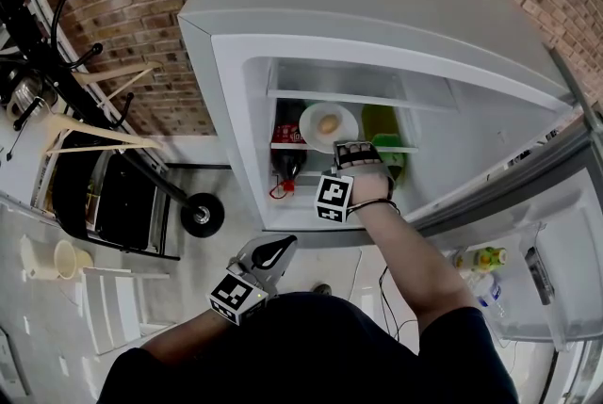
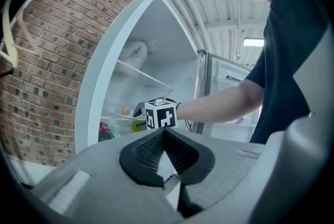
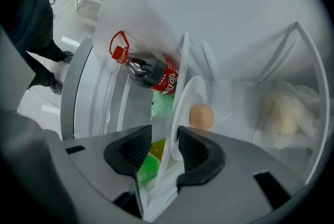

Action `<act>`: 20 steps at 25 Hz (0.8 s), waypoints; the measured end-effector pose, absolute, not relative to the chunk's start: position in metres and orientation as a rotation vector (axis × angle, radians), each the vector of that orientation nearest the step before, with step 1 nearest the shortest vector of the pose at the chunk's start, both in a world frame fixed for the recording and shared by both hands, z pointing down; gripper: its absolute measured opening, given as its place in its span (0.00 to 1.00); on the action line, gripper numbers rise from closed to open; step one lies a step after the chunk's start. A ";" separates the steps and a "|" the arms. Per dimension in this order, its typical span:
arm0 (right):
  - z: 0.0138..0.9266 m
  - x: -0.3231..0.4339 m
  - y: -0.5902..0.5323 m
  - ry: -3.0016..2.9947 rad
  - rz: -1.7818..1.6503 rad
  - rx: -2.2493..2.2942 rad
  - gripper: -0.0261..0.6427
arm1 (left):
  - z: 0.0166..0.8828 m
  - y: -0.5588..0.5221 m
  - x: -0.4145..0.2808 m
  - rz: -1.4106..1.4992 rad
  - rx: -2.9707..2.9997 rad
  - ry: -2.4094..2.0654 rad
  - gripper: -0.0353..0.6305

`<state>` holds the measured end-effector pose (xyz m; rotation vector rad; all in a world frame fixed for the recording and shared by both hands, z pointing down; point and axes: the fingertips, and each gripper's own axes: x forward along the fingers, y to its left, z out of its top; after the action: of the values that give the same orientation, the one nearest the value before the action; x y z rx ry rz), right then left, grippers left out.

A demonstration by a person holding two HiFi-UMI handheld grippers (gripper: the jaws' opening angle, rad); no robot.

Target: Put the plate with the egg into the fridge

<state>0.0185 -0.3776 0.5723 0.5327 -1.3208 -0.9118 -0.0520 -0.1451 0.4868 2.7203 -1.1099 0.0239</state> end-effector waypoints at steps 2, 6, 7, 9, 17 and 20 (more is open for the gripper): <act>0.574 0.020 -0.378 -1.319 -0.907 0.530 0.29 | 0.486 -0.144 -0.051 0.024 2.722 -1.110 0.06; 0.574 0.020 -0.377 -1.326 -0.919 0.540 0.29 | 0.484 -0.143 -0.051 0.024 2.722 -1.119 0.06; 0.573 0.020 -0.377 -1.332 -0.924 0.545 0.29 | 0.484 -0.143 -0.052 0.024 2.721 -1.122 0.06; 0.570 0.020 -0.374 -1.352 -0.933 0.563 0.29 | 0.484 -0.142 -0.052 0.025 2.723 -1.124 0.06; 0.549 0.024 -0.337 -1.533 -0.831 0.705 0.29 | 0.481 -0.144 -0.044 0.019 2.740 -1.087 0.06; 0.541 0.023 -0.317 -1.600 -0.798 0.759 0.29 | 0.481 -0.145 -0.040 0.016 2.743 -1.069 0.06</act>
<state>0.0227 -0.3173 0.5412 0.7594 -1.5998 -0.7982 -0.0402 -0.1449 0.4808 2.7427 -1.0693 0.0162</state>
